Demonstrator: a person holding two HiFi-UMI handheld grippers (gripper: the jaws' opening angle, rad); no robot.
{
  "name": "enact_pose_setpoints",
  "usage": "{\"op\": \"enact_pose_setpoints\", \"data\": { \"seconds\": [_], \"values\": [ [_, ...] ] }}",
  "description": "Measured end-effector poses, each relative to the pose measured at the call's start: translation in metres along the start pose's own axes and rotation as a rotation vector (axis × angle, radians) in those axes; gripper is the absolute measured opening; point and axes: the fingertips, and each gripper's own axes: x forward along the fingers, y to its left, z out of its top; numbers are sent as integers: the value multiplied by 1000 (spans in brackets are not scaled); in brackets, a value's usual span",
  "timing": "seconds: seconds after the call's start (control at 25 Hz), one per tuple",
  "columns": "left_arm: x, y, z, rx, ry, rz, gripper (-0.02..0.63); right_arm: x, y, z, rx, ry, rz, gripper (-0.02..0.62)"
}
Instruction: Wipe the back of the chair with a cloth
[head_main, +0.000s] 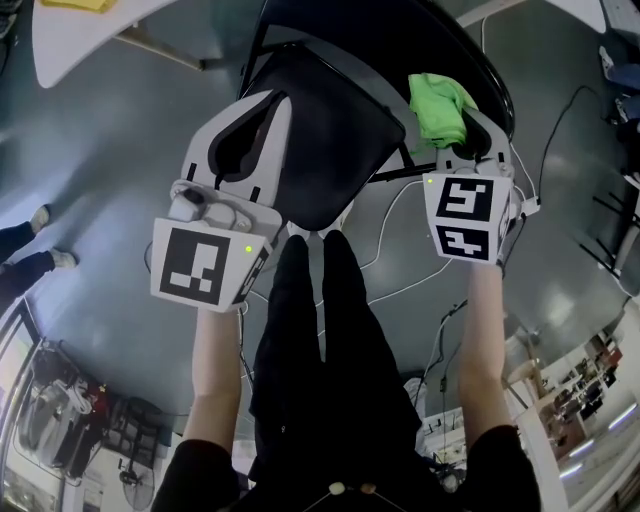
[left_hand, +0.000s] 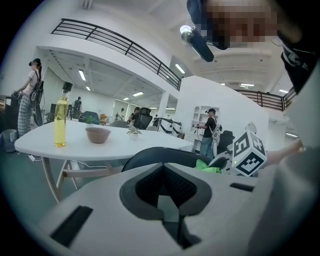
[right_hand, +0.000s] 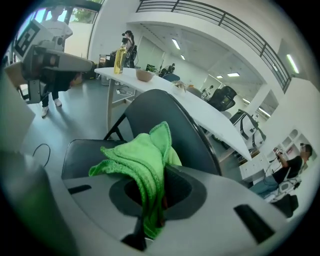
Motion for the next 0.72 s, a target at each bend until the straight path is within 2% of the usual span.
{"op": "enact_pose_setpoints", "data": {
  "seconds": [0.16,0.72],
  "values": [
    [-2,0,-7,-2,7,2,6,10,11,-13,43,22,41,44],
    [-10,-8,-39,-26,38,10,6,38,44,-39,-4,72,90,44]
  ]
}}
